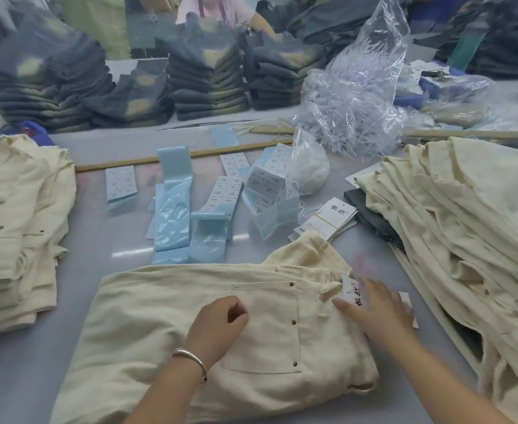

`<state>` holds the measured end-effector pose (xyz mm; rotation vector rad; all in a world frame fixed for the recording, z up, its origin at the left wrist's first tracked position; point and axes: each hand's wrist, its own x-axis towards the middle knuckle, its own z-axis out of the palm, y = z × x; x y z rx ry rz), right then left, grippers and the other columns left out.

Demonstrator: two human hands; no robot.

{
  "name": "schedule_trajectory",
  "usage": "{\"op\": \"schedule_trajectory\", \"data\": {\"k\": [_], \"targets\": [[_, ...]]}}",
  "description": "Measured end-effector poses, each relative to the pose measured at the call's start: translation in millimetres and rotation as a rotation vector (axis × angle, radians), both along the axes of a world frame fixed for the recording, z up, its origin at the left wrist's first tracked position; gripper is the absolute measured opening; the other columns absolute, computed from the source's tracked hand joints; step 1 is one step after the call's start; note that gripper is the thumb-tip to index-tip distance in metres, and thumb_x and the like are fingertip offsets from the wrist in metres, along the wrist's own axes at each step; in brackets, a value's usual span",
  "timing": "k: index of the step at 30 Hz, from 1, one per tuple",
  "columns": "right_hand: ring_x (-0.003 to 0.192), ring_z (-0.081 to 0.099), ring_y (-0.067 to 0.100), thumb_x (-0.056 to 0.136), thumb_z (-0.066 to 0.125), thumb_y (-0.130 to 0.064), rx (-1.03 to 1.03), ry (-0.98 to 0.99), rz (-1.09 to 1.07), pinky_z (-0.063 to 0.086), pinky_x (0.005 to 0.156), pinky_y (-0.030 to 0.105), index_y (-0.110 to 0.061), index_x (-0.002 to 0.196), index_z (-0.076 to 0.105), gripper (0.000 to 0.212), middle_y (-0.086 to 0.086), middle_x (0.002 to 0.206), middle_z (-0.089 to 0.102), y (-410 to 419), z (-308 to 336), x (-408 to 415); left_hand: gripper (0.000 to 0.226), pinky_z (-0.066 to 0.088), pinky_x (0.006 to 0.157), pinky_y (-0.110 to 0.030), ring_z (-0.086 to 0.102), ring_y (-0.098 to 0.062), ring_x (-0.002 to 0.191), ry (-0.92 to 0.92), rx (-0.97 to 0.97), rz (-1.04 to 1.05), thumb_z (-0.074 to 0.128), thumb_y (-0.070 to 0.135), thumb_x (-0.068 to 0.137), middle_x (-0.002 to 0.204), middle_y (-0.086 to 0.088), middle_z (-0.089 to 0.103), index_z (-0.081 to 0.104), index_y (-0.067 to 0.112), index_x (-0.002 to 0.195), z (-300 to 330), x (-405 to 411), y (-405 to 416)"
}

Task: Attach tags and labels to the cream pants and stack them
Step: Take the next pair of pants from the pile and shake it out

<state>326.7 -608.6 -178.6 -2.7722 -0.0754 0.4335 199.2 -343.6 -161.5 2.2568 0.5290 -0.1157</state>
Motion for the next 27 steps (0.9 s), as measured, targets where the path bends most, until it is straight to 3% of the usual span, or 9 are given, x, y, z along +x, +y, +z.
{"op": "schedule_trajectory", "data": {"k": [2, 5, 8, 11, 14, 17, 23, 25, 27], "targets": [[0.129, 0.042, 0.019, 0.071, 0.048, -0.081, -0.006, -0.016, 0.002, 0.032, 0.104, 0.047, -0.029, 0.132, 0.042, 0.08, -0.008, 0.137, 0.049, 14, 3, -6, 0.026, 0.038, 0.077, -0.02, 0.053, -0.006, 0.086, -0.063, 0.121, 0.033, 0.066, 0.016, 0.082, 0.08, 0.015, 0.063, 0.057, 0.036, 0.069, 2, -26, 31], [0.11, 0.056, 0.025, 0.069, 0.061, -0.076, 0.111, 0.036, -0.075, 0.04, 0.086, 0.039, -0.023, 0.122, 0.048, 0.076, -0.001, 0.119, 0.06, 34, 13, -10, 0.012, 0.034, 0.095, -0.025, 0.047, -0.019, 0.11, -0.094, 0.406, 0.154, 0.069, 0.025, 0.081, 0.106, 0.01, 0.061, 0.064, 0.03, 0.09, 3, -57, 82], [0.081, 0.054, 0.007, 0.05, 0.072, -0.073, 0.381, 0.151, -0.166, 0.036, 0.067, 0.029, -0.032, 0.098, 0.06, 0.065, -0.013, 0.093, 0.061, 40, 31, -17, 0.053, 0.034, 0.104, -0.037, 0.04, -0.026, 0.125, 0.123, 0.471, 0.351, 0.063, 0.057, 0.079, 0.131, -0.001, 0.05, 0.054, 0.024, 0.119, -1, -82, 125], [0.094, 0.056, 0.013, 0.045, 0.076, -0.069, 0.428, 0.293, -0.25, 0.041, 0.081, 0.029, -0.036, 0.101, 0.064, 0.066, -0.01, 0.101, 0.061, 37, 38, -23, 0.103, 0.035, 0.105, -0.049, 0.033, -0.034, 0.131, 0.249, 0.273, 0.555, 0.06, 0.083, 0.061, 0.139, -0.012, 0.039, 0.036, 0.017, 0.136, -8, -104, 148], [0.097, 0.062, 0.028, 0.061, 0.086, -0.041, 0.413, 0.378, -0.36, 0.049, 0.091, 0.043, -0.017, 0.118, 0.062, 0.066, 0.008, 0.109, 0.065, 38, 29, -27, 0.119, 0.037, 0.1, -0.052, 0.033, -0.034, 0.131, 0.391, 0.281, 0.589, 0.067, 0.084, 0.048, 0.139, -0.014, 0.037, 0.029, 0.013, 0.136, -19, -123, 160], [0.093, 0.063, 0.032, 0.063, 0.087, -0.036, 0.442, 0.427, -0.403, 0.051, 0.091, 0.047, -0.007, 0.115, 0.06, 0.066, 0.013, 0.105, 0.066, 50, 26, -45, 0.113, 0.046, 0.094, -0.043, 0.05, -0.037, 0.121, 0.302, 0.164, 0.613, 0.081, 0.07, 0.047, 0.131, -0.019, 0.052, 0.041, 0.004, 0.13, -27, -127, 169], [0.082, 0.072, 0.033, 0.057, 0.082, -0.005, 0.79, 0.442, -0.33, 0.058, 0.078, 0.047, -0.012, 0.105, 0.067, 0.05, 0.013, 0.091, 0.075, 75, 48, -74, 0.053, 0.051, 0.069, -0.028, 0.069, -0.016, 0.079, 0.059, -0.416, 0.406, 0.085, 0.032, 0.046, 0.089, 0.003, 0.075, 0.069, 0.011, 0.092, 5, -126, 144], [0.087, 0.071, 0.035, 0.049, 0.077, -0.003, 0.895, 0.492, -0.31, 0.058, 0.076, 0.046, -0.008, 0.109, 0.066, 0.061, 0.017, 0.097, 0.073, 74, 56, -85, 0.047, 0.055, 0.064, -0.025, 0.073, -0.016, 0.082, -0.053, -0.623, 0.214, 0.084, 0.016, 0.046, 0.09, -0.002, 0.077, 0.074, 0.008, 0.092, 25, -123, 124], [0.082, 0.072, 0.034, 0.046, 0.071, 0.0, 1.017, 0.494, -0.322, 0.058, 0.066, 0.041, -0.002, 0.107, 0.067, 0.061, 0.02, 0.094, 0.073, 67, 63, -96, 0.05, 0.058, 0.07, -0.038, 0.072, -0.029, 0.089, -0.12, -0.721, 0.054, 0.081, 0.008, 0.047, 0.096, -0.017, 0.075, 0.075, 0.006, 0.096, 48, -120, 107]]}}
